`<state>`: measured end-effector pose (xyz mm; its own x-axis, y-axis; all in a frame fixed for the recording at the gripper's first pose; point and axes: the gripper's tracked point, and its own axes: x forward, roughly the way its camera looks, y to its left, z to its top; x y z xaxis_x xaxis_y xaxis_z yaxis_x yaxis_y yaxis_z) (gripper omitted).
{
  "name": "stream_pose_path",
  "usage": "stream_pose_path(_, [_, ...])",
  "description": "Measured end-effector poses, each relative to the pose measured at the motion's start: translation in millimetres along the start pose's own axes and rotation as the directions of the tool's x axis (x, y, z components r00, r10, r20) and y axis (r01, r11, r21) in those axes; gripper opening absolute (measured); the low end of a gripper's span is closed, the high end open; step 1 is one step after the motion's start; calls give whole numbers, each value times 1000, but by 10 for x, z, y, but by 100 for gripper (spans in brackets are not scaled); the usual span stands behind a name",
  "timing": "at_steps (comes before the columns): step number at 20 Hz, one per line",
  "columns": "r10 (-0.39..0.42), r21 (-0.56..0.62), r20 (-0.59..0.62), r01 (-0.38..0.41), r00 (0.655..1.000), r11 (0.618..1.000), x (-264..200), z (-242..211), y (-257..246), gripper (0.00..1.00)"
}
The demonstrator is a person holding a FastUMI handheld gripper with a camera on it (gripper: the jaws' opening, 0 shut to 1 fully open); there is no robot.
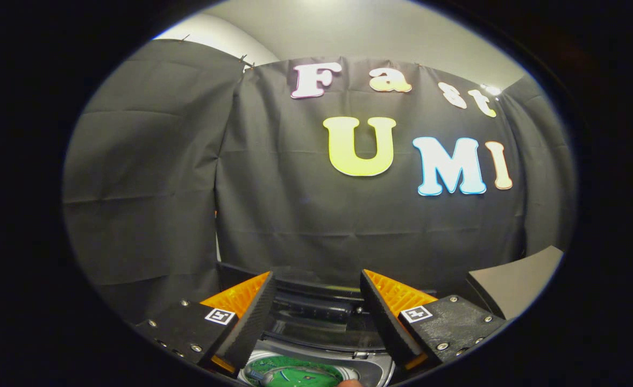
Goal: Put the clothes into the washing machine and then close the washing machine lid.
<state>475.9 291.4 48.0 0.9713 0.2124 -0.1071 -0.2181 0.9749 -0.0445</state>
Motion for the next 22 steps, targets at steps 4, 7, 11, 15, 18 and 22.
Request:
stream_pose_path(4, [-9,22,-40,10,999,1000,237,83,18,96])
stream_pose_path(7, [-14,19,-79,16,997,1000,401,79,56,96])
stream_pose_path(11, [-54,16,-170,57,984,998,649,-19,3,96])
stream_pose_path(15, [-56,80,-281,82,958,993,879,-121,30,96])
stream_pose_path(18, [-51,118,-385,104,921,987,979,-250,48,96])
stream_pose_path(22, [-32,115,-488,101,872,988,1044,-409,83,96])
